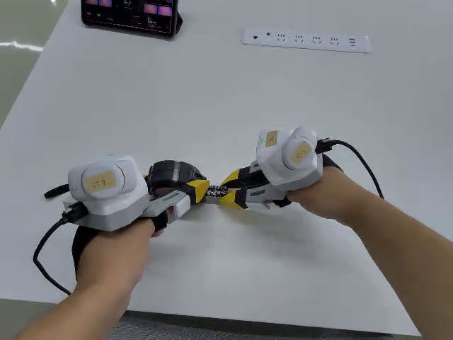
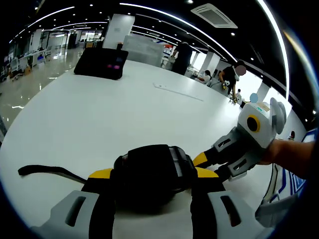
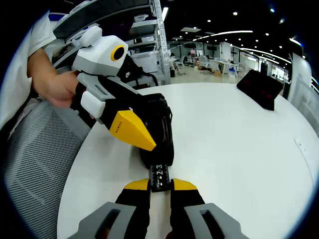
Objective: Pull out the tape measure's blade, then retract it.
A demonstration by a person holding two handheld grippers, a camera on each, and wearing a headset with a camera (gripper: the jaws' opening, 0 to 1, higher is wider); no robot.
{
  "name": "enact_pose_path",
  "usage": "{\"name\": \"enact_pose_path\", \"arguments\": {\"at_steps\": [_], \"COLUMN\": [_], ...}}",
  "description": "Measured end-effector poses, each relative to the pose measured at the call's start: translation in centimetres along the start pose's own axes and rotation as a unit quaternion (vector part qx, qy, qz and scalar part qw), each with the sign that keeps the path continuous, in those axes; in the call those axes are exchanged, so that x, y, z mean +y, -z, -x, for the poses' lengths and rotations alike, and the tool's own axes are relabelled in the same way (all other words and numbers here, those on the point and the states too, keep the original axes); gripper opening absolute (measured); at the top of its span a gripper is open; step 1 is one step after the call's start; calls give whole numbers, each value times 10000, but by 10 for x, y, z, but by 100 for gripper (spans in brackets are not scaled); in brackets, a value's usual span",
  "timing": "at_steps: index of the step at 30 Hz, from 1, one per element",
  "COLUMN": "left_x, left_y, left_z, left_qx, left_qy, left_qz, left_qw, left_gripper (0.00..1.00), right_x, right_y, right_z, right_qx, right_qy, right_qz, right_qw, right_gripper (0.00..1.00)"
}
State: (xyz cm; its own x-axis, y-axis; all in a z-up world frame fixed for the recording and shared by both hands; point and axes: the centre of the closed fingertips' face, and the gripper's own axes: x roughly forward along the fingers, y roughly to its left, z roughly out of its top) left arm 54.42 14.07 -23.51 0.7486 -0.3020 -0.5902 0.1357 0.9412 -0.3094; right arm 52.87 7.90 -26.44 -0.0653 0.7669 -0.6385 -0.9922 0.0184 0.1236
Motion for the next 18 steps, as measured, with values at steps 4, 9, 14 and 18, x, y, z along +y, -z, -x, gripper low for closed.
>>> {"name": "enact_pose_path", "arguments": {"at_steps": [4, 9, 14, 18], "left_x": [0, -1, -1, -2], "left_y": [0, 0, 0, 0], "left_z": [0, 1, 1, 0], "left_qx": [-7, -13, -20, -24], "left_qy": [1, 3, 11, 11], "left_qz": [6, 18, 26, 38], "left_qw": [10000, 10000, 10000, 10000], "left_gripper": [57, 57, 57, 57], "right_x": [0, 1, 1, 1], "right_y": [-3, -6, -9, -9], "right_z": [-4, -8, -11, -12], "right_qx": [-25, -63, -115, -123], "right_qy": [-20, -31, -32, -39], "right_qz": [-3, -5, -25, -15], "right_qw": [10000, 10000, 9999, 9999], "right_gripper": [12, 12, 12, 12]}}
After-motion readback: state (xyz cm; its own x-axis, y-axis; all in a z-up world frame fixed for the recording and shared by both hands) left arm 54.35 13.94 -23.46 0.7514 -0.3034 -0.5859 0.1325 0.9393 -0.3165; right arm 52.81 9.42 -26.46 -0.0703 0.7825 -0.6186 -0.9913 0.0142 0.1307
